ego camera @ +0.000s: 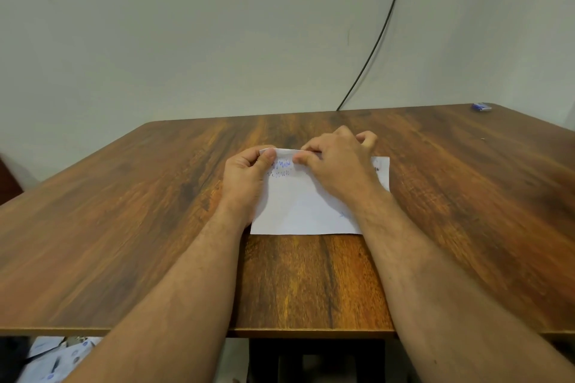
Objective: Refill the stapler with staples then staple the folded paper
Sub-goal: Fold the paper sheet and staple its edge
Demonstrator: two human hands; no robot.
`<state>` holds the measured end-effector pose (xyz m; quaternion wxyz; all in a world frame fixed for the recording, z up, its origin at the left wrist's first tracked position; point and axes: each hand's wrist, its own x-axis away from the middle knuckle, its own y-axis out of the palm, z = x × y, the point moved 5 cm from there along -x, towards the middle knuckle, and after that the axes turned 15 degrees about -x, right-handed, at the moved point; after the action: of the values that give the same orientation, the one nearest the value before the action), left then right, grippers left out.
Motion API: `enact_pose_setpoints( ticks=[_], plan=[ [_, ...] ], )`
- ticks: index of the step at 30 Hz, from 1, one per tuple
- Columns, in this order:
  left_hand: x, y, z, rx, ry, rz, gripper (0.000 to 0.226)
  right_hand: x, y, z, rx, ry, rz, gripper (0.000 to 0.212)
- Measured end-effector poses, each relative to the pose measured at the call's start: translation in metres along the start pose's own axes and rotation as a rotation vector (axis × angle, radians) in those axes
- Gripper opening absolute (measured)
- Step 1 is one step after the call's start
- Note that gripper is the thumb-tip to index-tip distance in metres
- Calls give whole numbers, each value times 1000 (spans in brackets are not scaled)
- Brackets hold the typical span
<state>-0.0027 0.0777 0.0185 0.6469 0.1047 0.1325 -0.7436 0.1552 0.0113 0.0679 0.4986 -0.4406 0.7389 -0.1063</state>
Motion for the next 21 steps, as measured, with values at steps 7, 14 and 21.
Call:
enact_pose_setpoints(
  ticks=[7, 14, 21],
  plan=[
    [-1, -5, -1, -11, -56, 46, 13, 6, -20, 12, -50, 82, 45, 24],
    [-2, -6, -3, 50, -69, 73, 17, 3, -21, 18, -210, 152, 154, 14],
    [-2, -8, -5, 58, -99, 98, 18, 3, -29, 36, -309, 300, 294, 18]
  ],
)
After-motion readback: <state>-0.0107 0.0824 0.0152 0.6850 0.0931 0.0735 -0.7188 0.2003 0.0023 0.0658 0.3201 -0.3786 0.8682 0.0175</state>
